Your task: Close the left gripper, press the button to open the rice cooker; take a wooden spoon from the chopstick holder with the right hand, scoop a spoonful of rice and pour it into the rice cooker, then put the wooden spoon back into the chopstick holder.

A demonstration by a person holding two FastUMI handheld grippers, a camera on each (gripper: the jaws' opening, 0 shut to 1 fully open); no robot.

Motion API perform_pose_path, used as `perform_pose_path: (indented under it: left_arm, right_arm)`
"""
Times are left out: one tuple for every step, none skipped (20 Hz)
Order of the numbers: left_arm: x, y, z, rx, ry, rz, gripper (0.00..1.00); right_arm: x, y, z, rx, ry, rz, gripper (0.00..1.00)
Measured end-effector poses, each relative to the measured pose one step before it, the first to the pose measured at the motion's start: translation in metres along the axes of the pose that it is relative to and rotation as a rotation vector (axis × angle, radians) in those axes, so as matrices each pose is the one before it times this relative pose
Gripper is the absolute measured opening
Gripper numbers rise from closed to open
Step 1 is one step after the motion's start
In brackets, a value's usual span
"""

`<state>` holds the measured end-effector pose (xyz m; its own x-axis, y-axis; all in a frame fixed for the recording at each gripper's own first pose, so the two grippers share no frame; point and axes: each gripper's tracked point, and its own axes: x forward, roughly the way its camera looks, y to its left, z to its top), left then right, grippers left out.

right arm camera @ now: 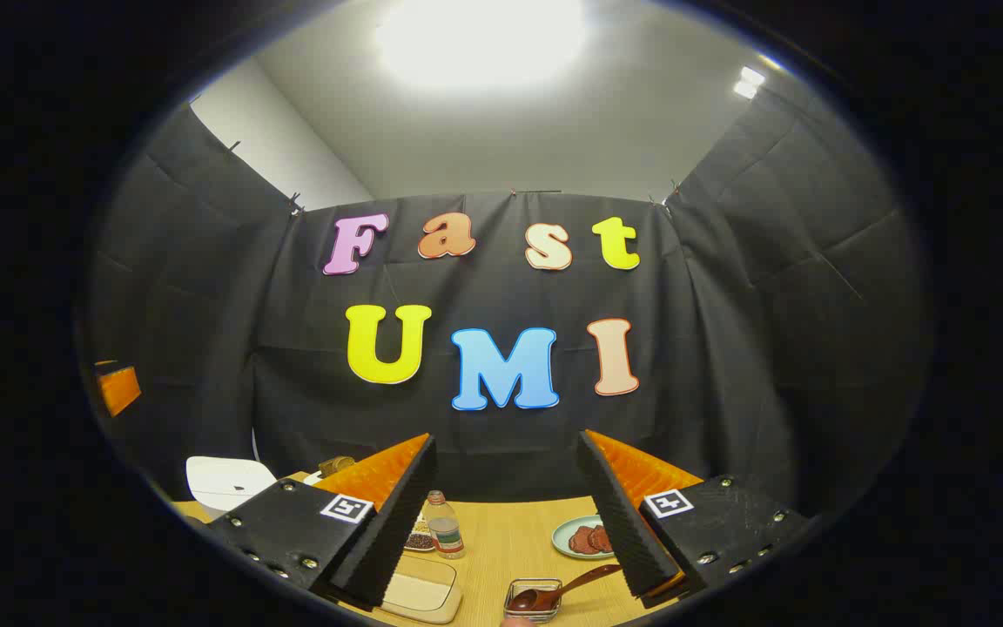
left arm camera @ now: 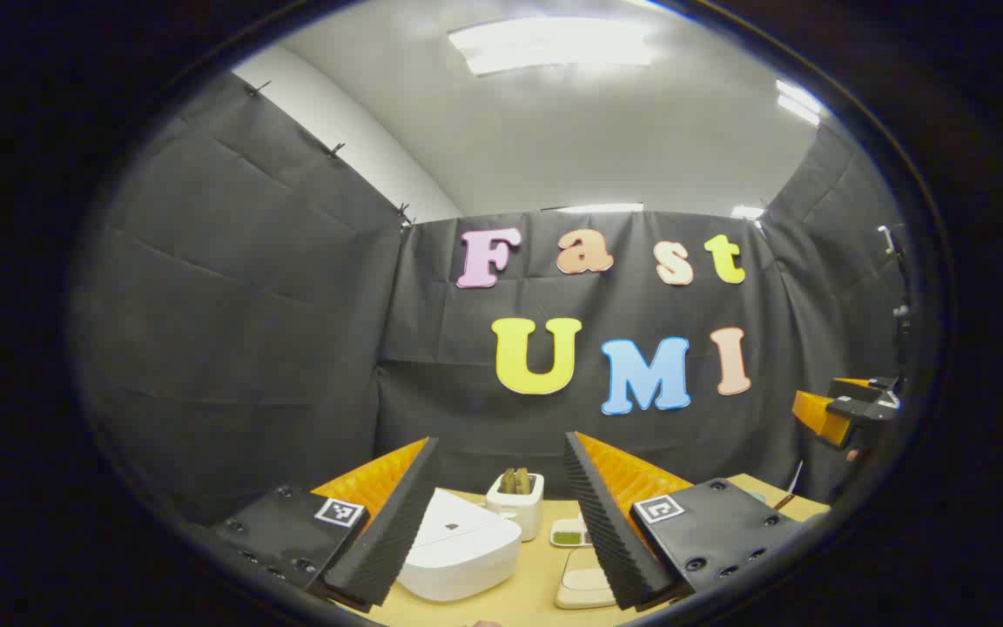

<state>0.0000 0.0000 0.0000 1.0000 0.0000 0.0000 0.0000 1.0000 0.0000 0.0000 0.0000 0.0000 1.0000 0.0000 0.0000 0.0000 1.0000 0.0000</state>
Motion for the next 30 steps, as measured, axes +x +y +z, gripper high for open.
perform_pose_path:
  left_arm:
    - [-0.00018,0.00106,-0.00171,0.01142,-0.00239,0.00538,0.96]
    - [0.00101,0.004,-0.00217,0.01495,-0.00072,0.00636,0.94]
    - [-0.00015,0.00099,-0.00123,0.00963,-0.00027,0.00361,0.96]
    - [0.00114,-0.00014,-0.00181,0.00403,0.00304,0.00551,0.97]
    - [0.00202,-0.00033,-0.00091,-0.00219,0.00445,-0.00057,0.97]
    - [0.00098,0.00062,-0.00108,-0.00288,0.00402,0.00169,0.96]
    - [0.00248,0.00092,0.00012,-0.0004,0.00274,0.00166,0.99]
    - [0.0019,0.00158,-0.00104,0.00252,0.0023,0.00359,0.96]
    - [0.00306,0.00121,0.00124,0.00272,0.00124,0.00269,0.96]
    - [0.00334,0.00054,-0.00062,0.0008,0.00194,0.00067,0.96]
    - [0.00262,-0.00058,0.00069,-0.00291,-0.0001,-0.00009,0.97]
    - [0.00266,-0.00059,-0.00011,-0.00488,-0.00047,-0.0003,0.99]
    - [0.00159,0.0004,0.00019,-0.00488,0.00078,0.0004,0.99]
    - [0.00022,0.00067,-0.00126,-0.0038,-0.00052,0.00124,0.96]
    - [0.00126,0.00054,0.00025,-0.00288,-0.00246,0.00096,0.96]
    - [0.00155,0.00021,-0.00074,-0.00098,-0.00008,-0.00074,0.94]
    - [0.00111,0.00111,-0.00061,0.00097,0.00206,0.0026,0.97]
    - [-0.00008,0.0008,-0.00224,0.00071,0.00208,-0.00166,0.96]
    - [0.00051,0.00052,-0.00146,0.00207,0.00473,-0.00373,0.96]
    - [0.00068,0.00176,-0.0013,0.00287,0.00127,-0.00085,0.96]
    - [0.00218,0.00216,0.0002,0.00445,0.00275,-0.00107,0.97]
    - [0.00045,0.00039,-0.001,0.00532,0.00354,-0.00332,0.91]
    - [0.00066,-0.00025,0.00027,0.00332,0.0002,-0.00924,0.81]
    - [-0.00045,-0.00466,0.00141,-0.00095,-0.00092,-0.02927,0.7]
    - [0.00186,-0.00135,-0.00026,-0.00594,-0.0024,-0.01598,0.6]
    - [0.00185,0.00368,-0.00032,-0.00484,0.00165,-0.00964,0.5]
    - [0.00102,0.00229,-0.00058,0.00062,-0.00003,0.00395,0.39]
    - [0.00507,0.00312,-0.00251,0.00099,0.00474,-0.01041,0.37]
    - [0.00164,-0.00319,-0.00058,0.00104,0.00701,-0.02064,0.32]
    - [0.00048,0.00712,0.00054,0.01132,-0.00262,0.0201,0.32]
  right_arm:
    - [0.00099,-0.0011,-0.00333,-0.01019,0.00115,-0.00444,0.97]
    - [0.00135,-0.00328,0.00091,-0.00821,-0.00512,-0.00893,0.98]
    - [-0.00015,-0.00316,0.00182,0.00044,-0.00914,-0.00973,0.98]
    - [-0.00135,-0.00337,0.00354,0.00917,-0.01084,-0.01049,0.98]
    - [-0.00132,-0.00201,0.00343,0.00899,-0.01144,-0.00618,0.98]
    - [-0.00013,-0.00185,0.00396,0.00133,-0.01255,-0.0027,0.98]
    - [-0.00128,-0.00443,0.00256,-0.00766,-0.01197,-0.01086,0.97]
    - [-0.00055,-0.00499,0.00217,-0.00713,-0.0067,-0.00658,0.97]
    - [-0.0023,-0.00172,0.00051,-0.00252,-0.00227,-0.00198,0.97]
    - [-0.00151,-0.00122,0.00102,-0.00189,0.00062,-0.00256,0.98]
    - [-0.00229,-0.00058,-0.00071,-0.00392,0.00224,0.00087,0.93]
    - [-0.00294,-0.00091,0.00009,-0.00541,-0.00065,-0.00136,0.98]
    - [-0.00216,-0.00076,0.00095,-0.00586,0.00154,0.00284,0.97]
    - [-0.00247,0.00062,-0.00225,-0.00815,0.00973,0.00514,0.97]
    - [-0.00241,0.00075,-0.00319,-0.00895,0.00798,0.00689,0.97]
    - [-0.00227,0.00116,-0.00203,-0.01038,0.00751,0.00453,0.98]
    - [-0.00214,-0.00019,-0.00166,-0.00718,0.00692,0.00542,0.98]
    - [-0.00322,0.00165,-0.00123,-0.00374,0.00624,0.00611,0.98]
    - [-0.00199,0.00164,-0.00163,-0.00217,0.00632,0.00428,0.98]
    - [-0.00122,0.00134,-0.00145,-0.00099,0.00422,0.00209,0.98]
    - [-0.00203,0.00195,-0.00062,-0.0006,0.00162,0.00158,0.97]
    - [-0.00092,0.00251,-0.00058,0.00121,0.002,0.00326,0.97]
    - [0.00015,0.0027,-0.0007,0.00075,0.0038,0.005,0.97]
    - [0.00105,0.00311,-0.00078,-0.00097,0.0037,0.00358,0.98]
    - [-0.00037,0.00213,-0.00104,0.00011,0.00197,0.00255,0.98]
    - [0.00002,0.00276,0.0004,0.00209,0.00194,0.00219,0.98]
    - [0.00064,0.00202,-0.00041,0.00393,0.00324,0.00225,0.98]
    - [0.00011,0.00323,-0.00113,0.00204,0.00381,0.00246,0.98]
    - [0.00055,0.00211,-0.00004,-0.00067,0.00227,0.00127,0.98]
    - [-0.00001,0.00386,-0.00106,-0.00457,0.0011,0.00296,0.93]
